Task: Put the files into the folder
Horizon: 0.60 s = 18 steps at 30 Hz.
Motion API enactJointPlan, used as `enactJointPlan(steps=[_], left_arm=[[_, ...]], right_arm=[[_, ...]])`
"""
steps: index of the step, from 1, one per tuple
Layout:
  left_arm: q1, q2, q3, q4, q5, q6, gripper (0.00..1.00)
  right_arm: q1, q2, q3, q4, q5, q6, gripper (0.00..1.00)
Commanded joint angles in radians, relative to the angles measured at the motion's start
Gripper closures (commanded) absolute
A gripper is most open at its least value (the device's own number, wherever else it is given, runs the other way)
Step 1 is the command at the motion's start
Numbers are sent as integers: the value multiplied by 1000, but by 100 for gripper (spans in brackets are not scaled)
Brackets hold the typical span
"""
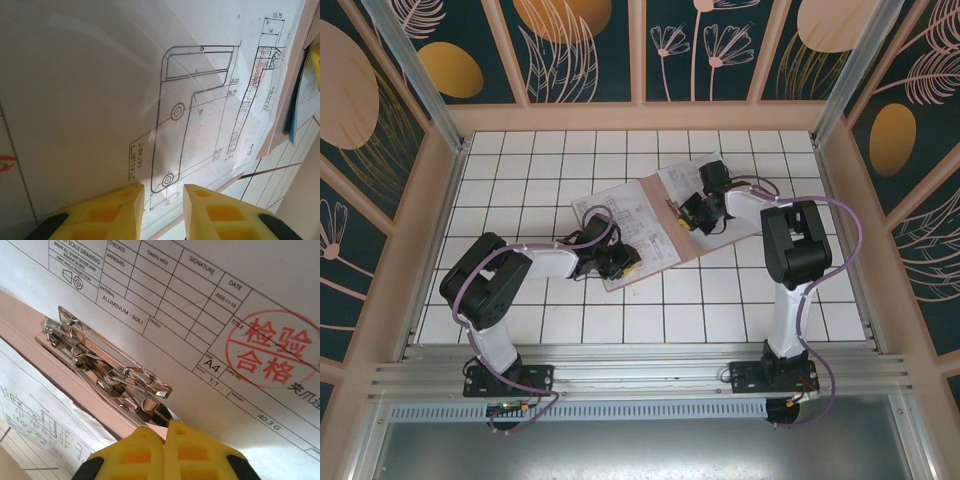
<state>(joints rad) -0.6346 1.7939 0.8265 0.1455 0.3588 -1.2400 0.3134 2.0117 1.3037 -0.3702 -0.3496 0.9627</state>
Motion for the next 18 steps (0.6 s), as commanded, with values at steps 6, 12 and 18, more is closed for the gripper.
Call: enactJointPlan(steps=[6, 12, 18], left_arm=[[8, 21, -31, -156, -37, -8, 71], [8, 24, -26, -158, -37, -6, 71], [8, 21, -27, -158, -37, -6, 71]], right_arm=[[-61, 121, -53, -242, 242, -16, 100], [-61, 126, -69, -238, 248, -16, 100], [-61, 133, -115, -227, 271, -17, 100]])
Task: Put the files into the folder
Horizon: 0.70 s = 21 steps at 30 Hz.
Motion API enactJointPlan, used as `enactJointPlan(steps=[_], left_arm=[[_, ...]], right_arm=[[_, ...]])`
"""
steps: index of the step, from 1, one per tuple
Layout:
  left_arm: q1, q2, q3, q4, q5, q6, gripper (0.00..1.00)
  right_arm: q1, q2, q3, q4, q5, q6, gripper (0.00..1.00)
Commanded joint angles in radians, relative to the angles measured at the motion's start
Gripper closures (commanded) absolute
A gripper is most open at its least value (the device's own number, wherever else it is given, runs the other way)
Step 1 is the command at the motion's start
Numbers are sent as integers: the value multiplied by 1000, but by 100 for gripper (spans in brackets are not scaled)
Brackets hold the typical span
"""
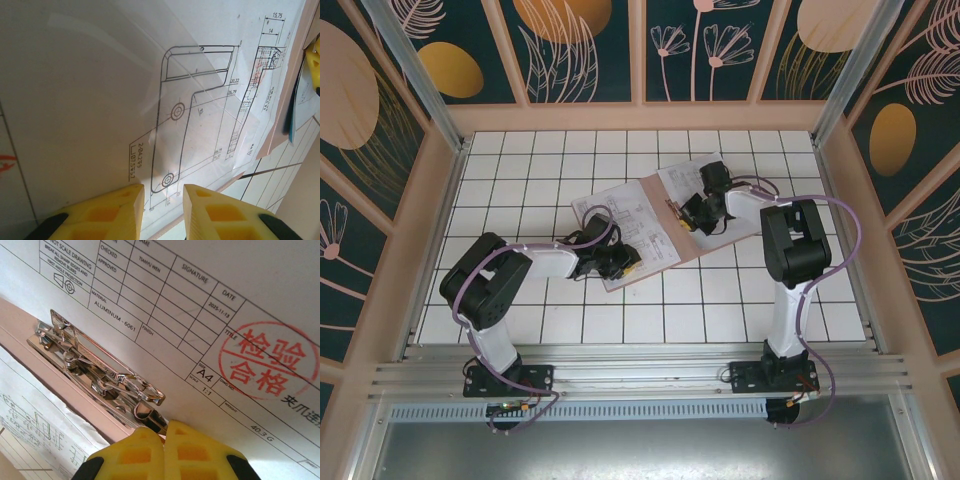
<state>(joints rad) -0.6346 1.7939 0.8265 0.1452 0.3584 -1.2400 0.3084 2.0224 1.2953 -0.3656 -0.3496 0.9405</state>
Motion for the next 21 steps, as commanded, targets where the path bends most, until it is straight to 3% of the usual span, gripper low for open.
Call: enactJointPlan(steps=[1, 15, 21], left_arm=[[8, 21, -27, -157, -36, -7, 71], [8, 25, -20, -152, -35, -4, 71], [8, 41, -4, -147, -30, 0, 71]], right_arm=[[-56, 124, -115, -230, 275, 5, 100], [3, 160, -162, -233, 311, 1, 100], [25, 129, -198, -183, 250, 14, 100]])
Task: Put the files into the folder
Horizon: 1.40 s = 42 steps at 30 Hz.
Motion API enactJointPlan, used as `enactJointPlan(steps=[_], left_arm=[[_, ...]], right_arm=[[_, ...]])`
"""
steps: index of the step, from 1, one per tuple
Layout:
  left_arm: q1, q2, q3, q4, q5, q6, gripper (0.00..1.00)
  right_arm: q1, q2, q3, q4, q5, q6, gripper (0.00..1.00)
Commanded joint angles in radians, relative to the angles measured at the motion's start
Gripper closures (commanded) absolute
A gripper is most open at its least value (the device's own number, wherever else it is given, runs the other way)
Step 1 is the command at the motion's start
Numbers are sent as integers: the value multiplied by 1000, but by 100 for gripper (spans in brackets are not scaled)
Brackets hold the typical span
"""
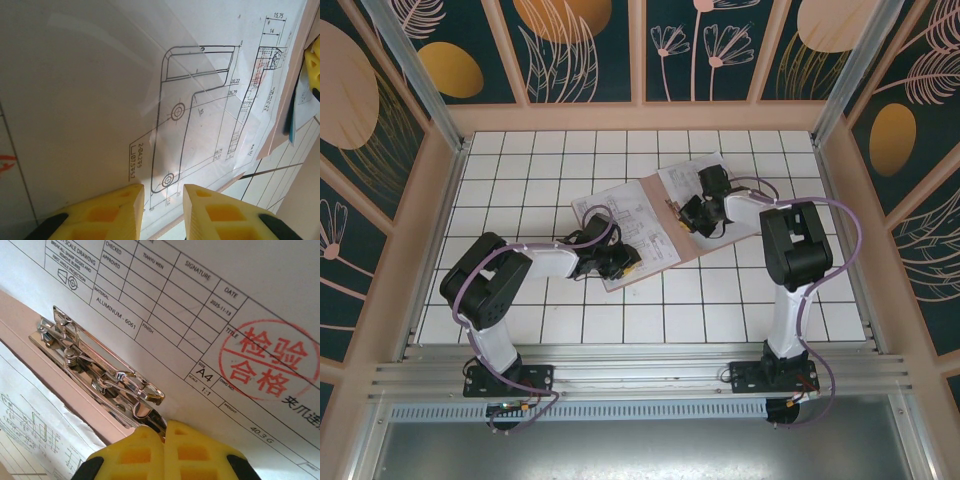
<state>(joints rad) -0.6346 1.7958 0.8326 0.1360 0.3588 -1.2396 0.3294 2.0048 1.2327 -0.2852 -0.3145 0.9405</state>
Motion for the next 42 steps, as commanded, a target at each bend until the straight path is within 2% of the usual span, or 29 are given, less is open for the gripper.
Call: enactJointPlan(steps=[1, 4, 8, 10, 19, 25, 32, 37, 42], left_arm=[[9, 40, -8, -136, -29, 0, 71], [9, 49, -1, -132, -23, -1, 72], [9, 56, 7, -130, -20, 1, 72], [8, 54, 8, -130, -20, 1, 72], [7, 53, 12, -137, -21, 6, 72], [8, 50, 12, -143, -23, 9, 72], [8, 49, 11, -141, -24, 8, 72], [9, 50, 14, -141, -24, 8, 73], [8, 50, 11, -144, -24, 11, 72]], right_arm=[[4, 132, -136, -249, 195, 12, 100], [4, 92, -132, -200, 110, 2, 100], [-5, 60, -138, -74, -105, -13, 100], [-7, 42, -129, -65, -133, -13, 100], [-22, 14, -45, -131, -123, -34, 99], [-24, 10, 0, -166, -101, -35, 89], [-25, 2, 35, -177, -92, -34, 72], [-25, -10, 79, -186, -89, -33, 65], [-22, -27, 107, -192, -105, -21, 64]])
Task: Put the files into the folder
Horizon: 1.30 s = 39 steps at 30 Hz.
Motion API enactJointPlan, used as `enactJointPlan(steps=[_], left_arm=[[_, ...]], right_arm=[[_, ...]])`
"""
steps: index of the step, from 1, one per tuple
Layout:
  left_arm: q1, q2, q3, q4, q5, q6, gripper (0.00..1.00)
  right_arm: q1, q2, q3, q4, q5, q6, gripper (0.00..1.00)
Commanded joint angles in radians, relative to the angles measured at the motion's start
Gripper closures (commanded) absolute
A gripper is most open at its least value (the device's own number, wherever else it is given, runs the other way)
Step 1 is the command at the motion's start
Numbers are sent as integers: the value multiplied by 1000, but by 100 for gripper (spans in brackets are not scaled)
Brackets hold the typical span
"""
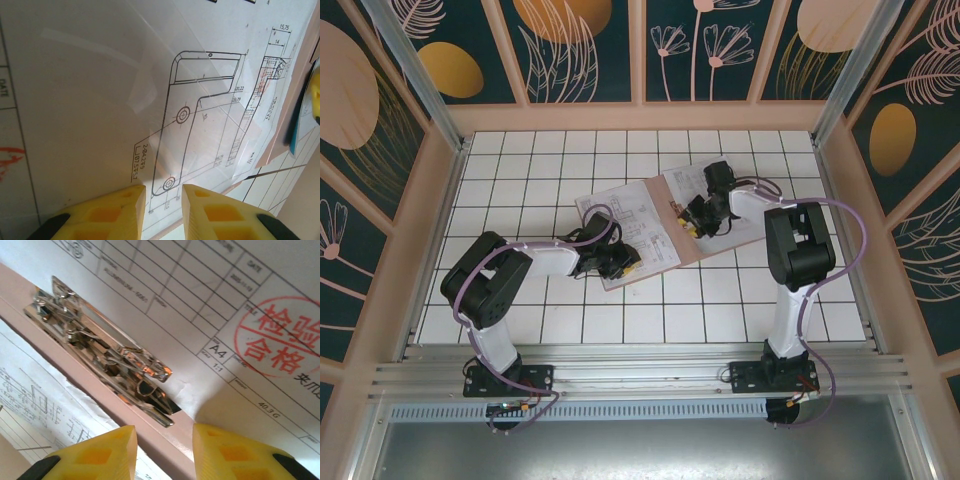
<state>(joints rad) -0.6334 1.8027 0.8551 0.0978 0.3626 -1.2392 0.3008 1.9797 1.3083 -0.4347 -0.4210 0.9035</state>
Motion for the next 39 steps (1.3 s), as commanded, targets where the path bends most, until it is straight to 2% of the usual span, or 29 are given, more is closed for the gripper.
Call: enactJointPlan(steps=[1, 8, 15, 22, 28, 32, 39], left_arm=[[8, 43, -11, -106, -29, 10, 72], [7, 38, 5, -151, -54, 49, 72], [39, 17, 24, -295, -106, 196, 73], [114, -8, 82, -461, -211, 405, 74], [152, 24, 185, -563, -317, 514, 74], [157, 54, 232, -584, -335, 534, 73], [156, 13, 233, -534, -264, 487, 73]], right_arm=[[7, -11, 30, -43, -2, 21, 64], [5, -92, -5, 16, -25, 52, 62], [-26, -215, -154, 224, -61, 49, 57], [-43, -257, -254, 293, -101, 14, 58], [-43, -290, -357, 398, -141, 57, 59], [-36, -310, -396, 438, -145, 77, 59], [-23, -325, -415, 431, -137, 57, 59]])
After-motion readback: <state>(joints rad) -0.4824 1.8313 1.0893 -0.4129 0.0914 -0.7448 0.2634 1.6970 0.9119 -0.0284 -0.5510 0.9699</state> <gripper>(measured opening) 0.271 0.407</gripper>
